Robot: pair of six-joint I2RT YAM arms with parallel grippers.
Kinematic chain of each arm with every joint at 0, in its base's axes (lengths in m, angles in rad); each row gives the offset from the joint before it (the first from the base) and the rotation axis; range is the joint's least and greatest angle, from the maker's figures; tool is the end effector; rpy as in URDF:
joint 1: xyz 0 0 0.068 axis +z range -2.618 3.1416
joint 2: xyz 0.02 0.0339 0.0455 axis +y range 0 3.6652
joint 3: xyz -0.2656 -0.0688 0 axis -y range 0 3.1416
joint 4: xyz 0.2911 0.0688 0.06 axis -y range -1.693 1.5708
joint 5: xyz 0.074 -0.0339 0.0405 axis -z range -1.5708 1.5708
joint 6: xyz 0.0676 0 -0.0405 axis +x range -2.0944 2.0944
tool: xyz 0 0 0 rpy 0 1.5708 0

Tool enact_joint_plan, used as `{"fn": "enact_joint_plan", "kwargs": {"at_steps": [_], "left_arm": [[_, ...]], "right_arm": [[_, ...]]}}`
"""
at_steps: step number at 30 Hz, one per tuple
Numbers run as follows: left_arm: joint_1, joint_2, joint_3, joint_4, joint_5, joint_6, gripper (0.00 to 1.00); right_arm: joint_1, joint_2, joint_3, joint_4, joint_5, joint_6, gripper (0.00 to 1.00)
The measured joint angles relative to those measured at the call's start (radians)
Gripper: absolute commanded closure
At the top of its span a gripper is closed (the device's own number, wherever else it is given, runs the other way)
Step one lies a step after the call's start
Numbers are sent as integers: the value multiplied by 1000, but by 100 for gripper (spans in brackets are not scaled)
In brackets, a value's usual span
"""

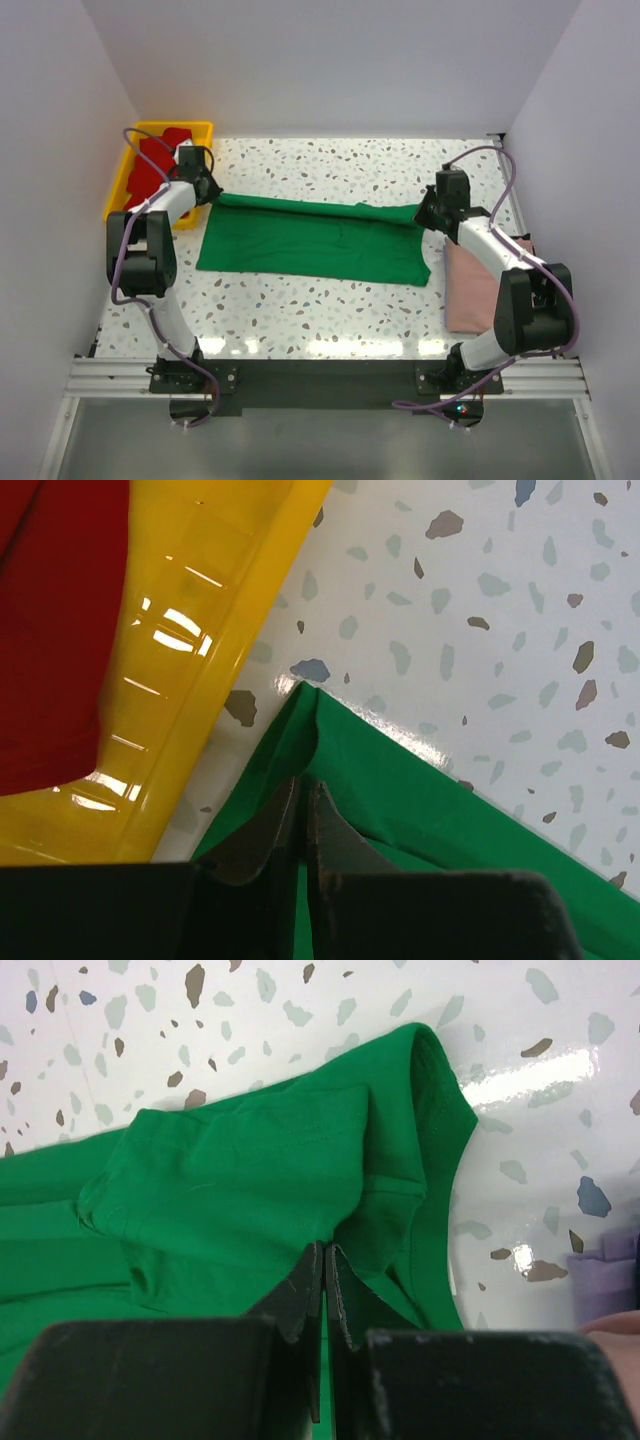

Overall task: Fold and stack the t-shirts
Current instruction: Fold the tshirt

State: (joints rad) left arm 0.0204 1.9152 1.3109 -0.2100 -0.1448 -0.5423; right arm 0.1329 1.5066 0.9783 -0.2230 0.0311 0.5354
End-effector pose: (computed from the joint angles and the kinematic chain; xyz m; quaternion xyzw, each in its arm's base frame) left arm 0.4797 0.0195 0.1450 -0.2830 0.8830 -0.0301 0.3732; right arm 0.3849 0.0493 0.1870 0.1894 0.8974 0.1172 0.3810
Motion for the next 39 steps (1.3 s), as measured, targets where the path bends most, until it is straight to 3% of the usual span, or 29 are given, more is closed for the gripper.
{"fn": "enact_joint_plan", "kwargs": {"at_steps": [17,21,23,25,27,28,31,39], "left_arm": [[0,-125,-151,1,-27,-55,96],[0,-143,-188,4,-27,-78,90],[0,-151,-207,3,-28,-91,81],[1,-158,-227,5,-30,-103,71],[3,-170,-246,5,-31,-119,65],[5,-179,-256,4,-31,-124,62],[10,-222,-278,3,-19,-136,59],[7,-290,-261,30,77,-128,61]], "right_arm": [[3,-23,-89,7,-2,12,100],[3,-23,-113,12,-15,18,100],[3,-23,-124,15,-23,22,99],[3,-23,-136,21,-26,23,94],[3,-23,-147,27,-36,27,81],[3,-23,-152,27,-44,29,70],[3,-29,-164,27,-57,31,56],[3,-61,-105,6,-60,21,53]]}}
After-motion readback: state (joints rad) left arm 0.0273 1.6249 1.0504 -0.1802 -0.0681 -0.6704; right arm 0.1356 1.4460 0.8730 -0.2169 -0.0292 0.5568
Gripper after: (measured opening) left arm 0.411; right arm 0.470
